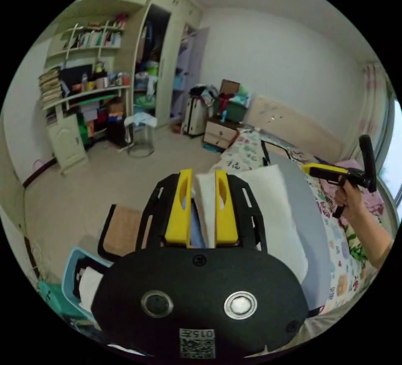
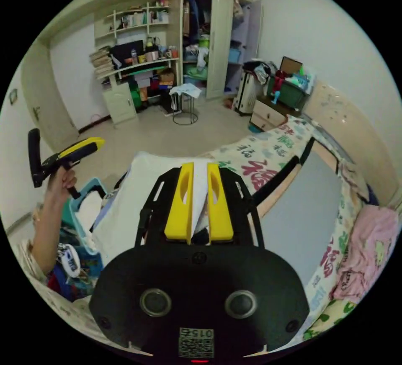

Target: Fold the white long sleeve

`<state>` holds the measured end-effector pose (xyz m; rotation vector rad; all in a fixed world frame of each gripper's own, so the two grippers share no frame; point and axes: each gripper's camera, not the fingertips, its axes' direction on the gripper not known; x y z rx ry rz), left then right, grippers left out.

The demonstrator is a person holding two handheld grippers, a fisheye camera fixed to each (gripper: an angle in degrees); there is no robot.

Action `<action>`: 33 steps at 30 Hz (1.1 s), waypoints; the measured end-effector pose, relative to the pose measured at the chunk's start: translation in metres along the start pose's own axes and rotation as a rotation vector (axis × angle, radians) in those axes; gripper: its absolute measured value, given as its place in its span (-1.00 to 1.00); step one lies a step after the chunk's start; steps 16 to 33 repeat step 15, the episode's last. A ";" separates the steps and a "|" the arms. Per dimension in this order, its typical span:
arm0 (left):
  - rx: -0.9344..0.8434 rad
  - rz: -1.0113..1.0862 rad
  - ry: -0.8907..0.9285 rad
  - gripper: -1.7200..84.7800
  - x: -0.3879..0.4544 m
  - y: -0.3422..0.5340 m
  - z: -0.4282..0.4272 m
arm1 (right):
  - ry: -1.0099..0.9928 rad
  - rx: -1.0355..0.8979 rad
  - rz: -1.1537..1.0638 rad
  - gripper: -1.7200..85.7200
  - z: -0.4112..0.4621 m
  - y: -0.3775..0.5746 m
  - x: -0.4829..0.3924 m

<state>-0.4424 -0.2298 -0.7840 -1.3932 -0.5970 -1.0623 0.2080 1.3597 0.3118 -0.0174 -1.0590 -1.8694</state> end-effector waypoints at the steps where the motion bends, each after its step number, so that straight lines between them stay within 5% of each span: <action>1: 0.014 -0.007 -0.005 -0.77 -0.005 0.018 -0.012 | -0.005 0.046 -0.097 -0.84 0.012 0.019 -0.033; 7: -0.023 -0.423 -0.297 -0.74 -0.111 0.272 -0.109 | 0.027 0.010 -0.450 -0.95 0.128 0.102 -0.188; 10: -0.189 -0.673 -0.470 -0.69 -0.183 0.408 -0.134 | -0.097 -0.177 -0.489 -0.97 0.219 0.151 -0.234; 15: -0.223 -1.063 -0.573 -0.65 -0.265 0.567 -0.192 | -0.030 -0.164 -0.530 -0.97 0.267 0.205 -0.268; 33: -0.223 -1.063 -0.573 -0.65 -0.265 0.567 -0.192 | -0.030 -0.164 -0.530 -0.97 0.267 0.205 -0.268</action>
